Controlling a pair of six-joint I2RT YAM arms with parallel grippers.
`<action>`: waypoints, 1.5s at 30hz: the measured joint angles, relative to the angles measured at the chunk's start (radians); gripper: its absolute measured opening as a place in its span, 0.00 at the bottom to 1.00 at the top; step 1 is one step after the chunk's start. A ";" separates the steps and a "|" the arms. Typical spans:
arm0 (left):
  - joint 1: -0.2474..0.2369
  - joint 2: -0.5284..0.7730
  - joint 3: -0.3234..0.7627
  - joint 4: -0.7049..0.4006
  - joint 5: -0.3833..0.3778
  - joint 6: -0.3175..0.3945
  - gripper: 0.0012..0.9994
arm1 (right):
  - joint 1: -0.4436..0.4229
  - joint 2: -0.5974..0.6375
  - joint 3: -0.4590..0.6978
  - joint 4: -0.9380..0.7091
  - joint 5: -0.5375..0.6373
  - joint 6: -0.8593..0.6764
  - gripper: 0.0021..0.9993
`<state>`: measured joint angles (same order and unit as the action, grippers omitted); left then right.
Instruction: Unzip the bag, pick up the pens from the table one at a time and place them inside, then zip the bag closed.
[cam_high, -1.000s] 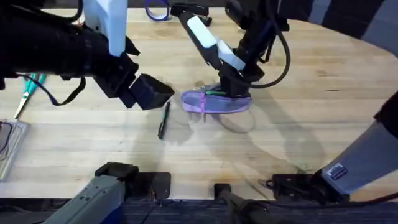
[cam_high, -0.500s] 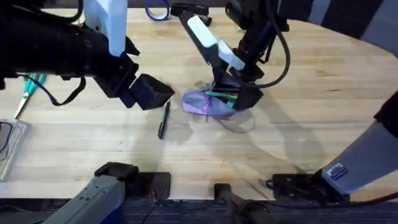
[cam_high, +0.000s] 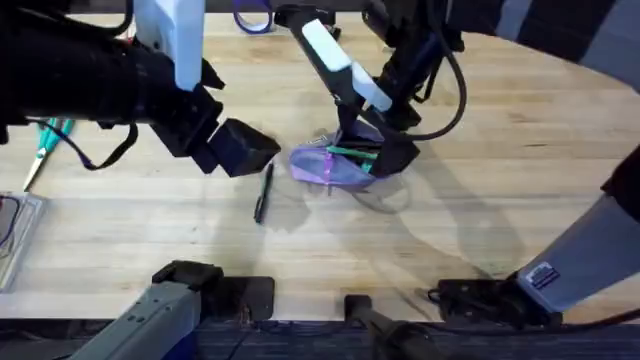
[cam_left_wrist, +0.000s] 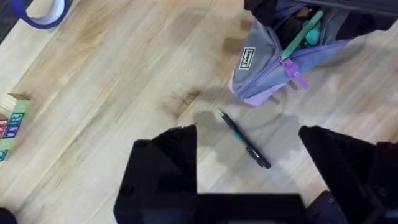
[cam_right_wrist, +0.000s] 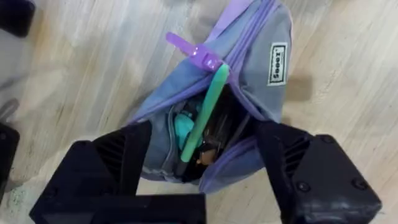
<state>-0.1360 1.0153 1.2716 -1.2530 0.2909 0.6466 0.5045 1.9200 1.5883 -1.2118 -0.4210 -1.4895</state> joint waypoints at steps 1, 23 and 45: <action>0.000 0.000 0.000 0.000 0.000 0.000 0.99 | 0.000 0.000 0.000 0.001 -0.002 0.000 1.00; 0.000 0.000 0.000 0.000 0.000 0.000 1.00 | -0.004 -0.152 -0.003 0.068 -0.058 0.086 1.00; 0.000 0.000 0.000 0.000 0.000 0.000 0.99 | -0.079 -0.336 -0.003 0.049 -0.067 0.756 1.00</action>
<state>-0.1360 1.0153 1.2716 -1.2528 0.2909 0.6468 0.4253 1.5845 1.5856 -1.1630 -0.4878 -0.7339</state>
